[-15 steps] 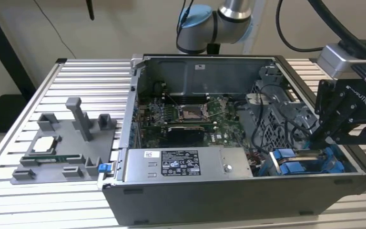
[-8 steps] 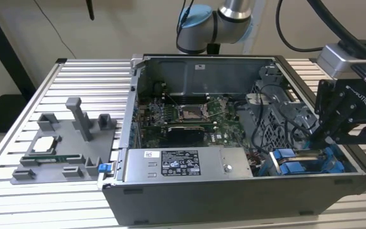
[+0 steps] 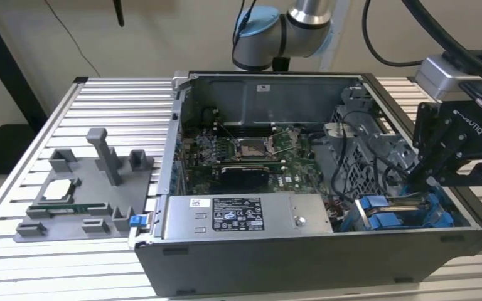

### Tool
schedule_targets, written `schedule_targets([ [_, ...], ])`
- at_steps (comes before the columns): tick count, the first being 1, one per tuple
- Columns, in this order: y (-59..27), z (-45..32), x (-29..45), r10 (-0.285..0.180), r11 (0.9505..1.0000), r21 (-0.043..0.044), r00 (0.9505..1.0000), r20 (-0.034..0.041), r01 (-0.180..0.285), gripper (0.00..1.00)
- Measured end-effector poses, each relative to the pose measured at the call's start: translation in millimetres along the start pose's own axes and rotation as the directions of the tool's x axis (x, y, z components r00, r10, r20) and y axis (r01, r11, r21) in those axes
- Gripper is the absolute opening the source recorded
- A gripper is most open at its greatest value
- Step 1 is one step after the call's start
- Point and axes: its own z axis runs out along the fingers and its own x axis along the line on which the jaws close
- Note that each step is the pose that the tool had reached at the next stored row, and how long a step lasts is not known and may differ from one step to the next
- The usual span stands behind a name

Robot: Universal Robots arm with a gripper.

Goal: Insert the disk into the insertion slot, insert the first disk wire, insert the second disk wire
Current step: 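Insert the first disk wire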

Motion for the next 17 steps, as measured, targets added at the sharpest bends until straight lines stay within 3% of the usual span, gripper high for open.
schedule_targets([
  [12, -1.3, 0.7, -1.4, 0.000, 1.0000, -0.0003, 1.0000, 0.0003, 0.000, 0.00],
  [17, -11.0, 5.6, -1.8, 0.000, 1.0000, -0.0087, 1.0000, -0.0001, 0.000, 0.00],
])
